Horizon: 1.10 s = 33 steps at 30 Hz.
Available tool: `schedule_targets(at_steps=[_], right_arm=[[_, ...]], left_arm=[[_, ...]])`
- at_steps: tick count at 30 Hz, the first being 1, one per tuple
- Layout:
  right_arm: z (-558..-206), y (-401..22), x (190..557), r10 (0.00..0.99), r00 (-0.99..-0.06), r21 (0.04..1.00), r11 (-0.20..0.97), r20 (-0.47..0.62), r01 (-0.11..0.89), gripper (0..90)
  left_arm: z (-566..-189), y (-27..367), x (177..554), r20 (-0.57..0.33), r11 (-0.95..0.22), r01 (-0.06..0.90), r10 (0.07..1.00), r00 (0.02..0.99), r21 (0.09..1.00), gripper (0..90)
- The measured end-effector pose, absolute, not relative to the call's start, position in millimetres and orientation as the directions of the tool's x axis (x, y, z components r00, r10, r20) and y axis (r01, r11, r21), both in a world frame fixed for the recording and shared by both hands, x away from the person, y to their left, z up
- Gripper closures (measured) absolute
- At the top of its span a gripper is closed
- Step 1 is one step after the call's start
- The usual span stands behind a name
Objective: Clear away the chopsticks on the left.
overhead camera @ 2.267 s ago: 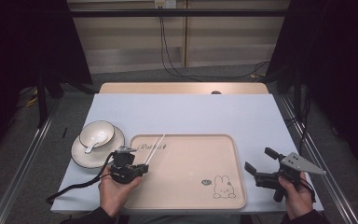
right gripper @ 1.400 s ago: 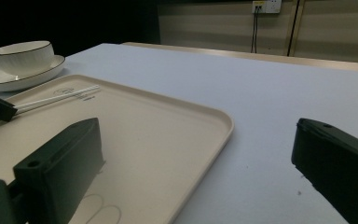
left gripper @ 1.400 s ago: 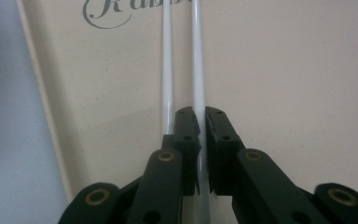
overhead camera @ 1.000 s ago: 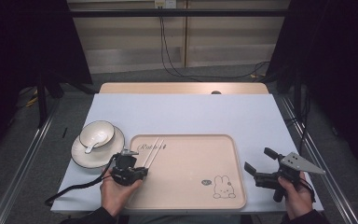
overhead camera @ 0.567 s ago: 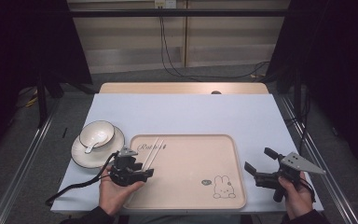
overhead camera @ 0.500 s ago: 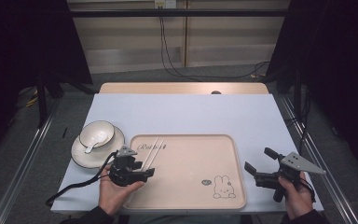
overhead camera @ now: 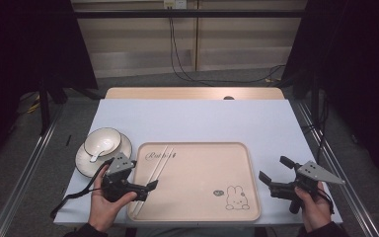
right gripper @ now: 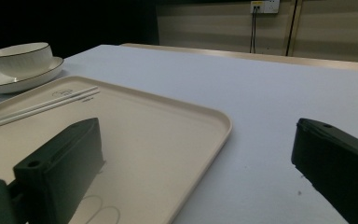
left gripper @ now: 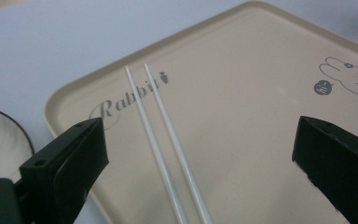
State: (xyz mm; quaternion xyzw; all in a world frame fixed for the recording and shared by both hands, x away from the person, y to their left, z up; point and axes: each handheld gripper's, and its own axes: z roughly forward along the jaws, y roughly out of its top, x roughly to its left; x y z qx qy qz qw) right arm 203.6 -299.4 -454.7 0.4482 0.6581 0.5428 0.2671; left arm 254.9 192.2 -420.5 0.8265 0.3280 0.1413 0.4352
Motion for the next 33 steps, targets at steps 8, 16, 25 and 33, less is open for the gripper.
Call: schedule_targets(at_steps=[8,16,25,33], right_arm=[[-454.6,-299.5,203.5,0.88,-0.457,0.955,0.012,0.131,0.297,1.5],[-454.6,-299.7,203.7,0.881,-0.457,0.957,0.013,0.126,0.289,1.5],[-455.1,-300.6,203.0,0.879,-0.466,0.962,0.032,0.101,0.27,1.4],[-455.1,-300.4,203.6,0.881,-0.465,0.965,0.038,0.091,0.261,1.2]], left_arm=[[-421.7,229.3,249.7,-0.07,-0.334,0.373,0.656,0.751,0.866,2.2],[-427.9,263.7,242.0,-0.076,-0.257,0.375,0.729,0.68,0.891,2.2],[-428.9,285.5,230.3,-0.008,-0.221,0.286,0.777,0.629,0.932,2.0],[-439.4,303.3,232.9,-0.107,-0.112,0.309,0.784,0.612,0.944,1.3]])
